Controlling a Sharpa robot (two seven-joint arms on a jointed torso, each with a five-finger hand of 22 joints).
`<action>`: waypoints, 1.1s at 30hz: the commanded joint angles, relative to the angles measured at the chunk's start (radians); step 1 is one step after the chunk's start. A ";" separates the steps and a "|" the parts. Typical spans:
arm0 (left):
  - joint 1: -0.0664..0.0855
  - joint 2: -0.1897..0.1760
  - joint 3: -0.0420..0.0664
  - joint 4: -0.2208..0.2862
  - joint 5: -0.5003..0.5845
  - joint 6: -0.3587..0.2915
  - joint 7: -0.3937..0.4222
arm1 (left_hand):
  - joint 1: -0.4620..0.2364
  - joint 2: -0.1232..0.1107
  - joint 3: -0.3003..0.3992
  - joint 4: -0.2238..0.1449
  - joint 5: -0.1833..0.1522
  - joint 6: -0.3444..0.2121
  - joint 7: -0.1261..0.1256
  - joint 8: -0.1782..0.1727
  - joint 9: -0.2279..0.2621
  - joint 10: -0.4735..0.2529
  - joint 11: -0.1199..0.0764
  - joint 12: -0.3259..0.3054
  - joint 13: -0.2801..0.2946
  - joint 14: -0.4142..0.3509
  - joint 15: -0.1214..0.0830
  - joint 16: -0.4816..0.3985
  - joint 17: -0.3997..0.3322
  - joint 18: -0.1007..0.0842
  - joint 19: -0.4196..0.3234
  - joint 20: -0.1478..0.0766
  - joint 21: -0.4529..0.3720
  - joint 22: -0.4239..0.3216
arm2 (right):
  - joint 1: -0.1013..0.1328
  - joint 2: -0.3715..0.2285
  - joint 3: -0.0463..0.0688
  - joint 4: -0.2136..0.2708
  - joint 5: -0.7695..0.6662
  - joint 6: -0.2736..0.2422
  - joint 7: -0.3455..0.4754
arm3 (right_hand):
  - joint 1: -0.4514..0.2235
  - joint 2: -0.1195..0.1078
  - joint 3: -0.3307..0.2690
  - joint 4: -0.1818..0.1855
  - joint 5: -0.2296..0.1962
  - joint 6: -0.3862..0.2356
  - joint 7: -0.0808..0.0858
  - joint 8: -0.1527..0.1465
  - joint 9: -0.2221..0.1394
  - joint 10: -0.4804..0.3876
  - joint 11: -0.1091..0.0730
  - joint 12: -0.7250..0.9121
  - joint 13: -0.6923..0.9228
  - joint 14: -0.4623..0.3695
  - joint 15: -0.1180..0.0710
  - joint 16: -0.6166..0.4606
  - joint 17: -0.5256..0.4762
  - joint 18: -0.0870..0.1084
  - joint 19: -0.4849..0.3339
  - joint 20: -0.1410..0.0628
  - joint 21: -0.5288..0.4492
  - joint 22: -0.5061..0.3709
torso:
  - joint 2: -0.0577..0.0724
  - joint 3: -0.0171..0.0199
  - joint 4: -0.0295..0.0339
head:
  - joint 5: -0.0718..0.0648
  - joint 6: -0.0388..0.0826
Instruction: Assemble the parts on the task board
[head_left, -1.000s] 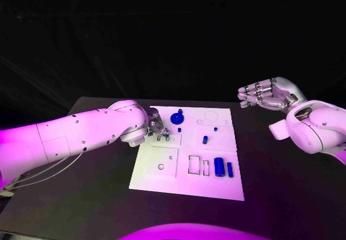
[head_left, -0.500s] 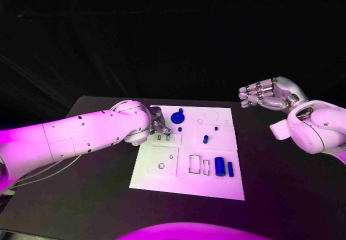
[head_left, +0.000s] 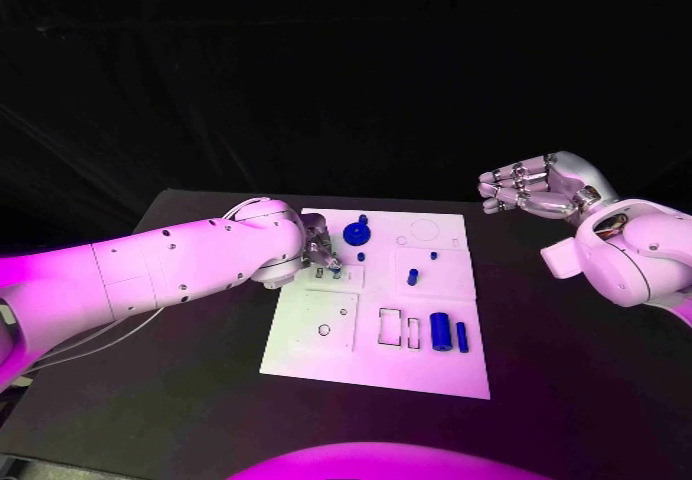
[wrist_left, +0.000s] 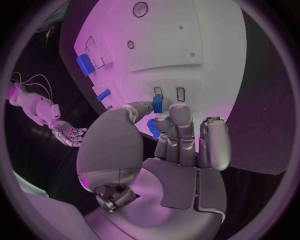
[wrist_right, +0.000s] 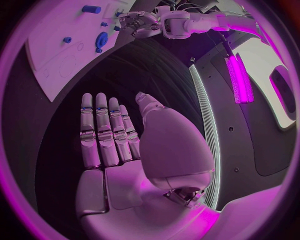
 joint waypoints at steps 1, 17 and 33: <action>-0.001 0.004 0.000 -0.001 -0.013 0.042 0.000 | 0.003 0.010 0.221 -0.220 0.003 0.007 -0.001 0.006 0.001 0.008 -0.002 0.006 0.000 -0.002 -0.006 -0.003 0.002 -0.008 0.007 -0.002 0.003 0.001 | 0.000 0.001 0.000 0.001 -0.002 0.012 0.011 | -0.008 -0.001 -0.005 0.002 0.007 -0.005 0.003 -0.002 -0.001 -0.005 -0.002 -0.001 -0.001 -0.008 0.002 -0.002 -0.001 0.016 -0.008 -0.003 -0.002 -0.001 | 0.000 -0.0004 0.0015 | -0.001 -0.002; -0.009 0.008 0.000 0.002 -0.017 0.082 -0.005 | -0.001 0.012 0.224 -0.219 0.004 0.008 -0.002 0.007 0.002 0.008 -0.002 0.003 -0.003 -0.002 -0.006 -0.003 0.001 -0.008 0.007 -0.002 0.003 0.002 | -0.001 0.005 0.000 0.000 -0.004 0.017 0.011 | -0.008 0.001 -0.006 0.002 0.010 -0.005 0.002 -0.002 -0.001 -0.006 -0.002 -0.001 -0.001 -0.008 0.002 -0.002 -0.002 0.016 -0.008 -0.002 -0.002 -0.003 | -0.001 0.0007 -0.0006 | 0.004 -0.005; -0.010 0.006 0.000 0.003 -0.019 0.103 -0.007 | -0.004 0.014 0.227 -0.218 0.003 0.007 -0.002 0.008 0.003 0.007 -0.002 -0.001 -0.008 -0.002 -0.006 -0.003 0.001 -0.009 0.008 -0.002 0.004 0.002 | -0.002 0.008 0.000 -0.001 -0.006 0.030 0.007 | -0.008 0.003 -0.006 0.001 0.014 -0.005 0.003 -0.001 0.000 -0.006 -0.002 -0.001 -0.001 -0.009 0.003 -0.002 -0.003 0.016 -0.009 -0.002 -0.002 -0.005 | 0.000 0.0002 0.0004 | 0.005 -0.010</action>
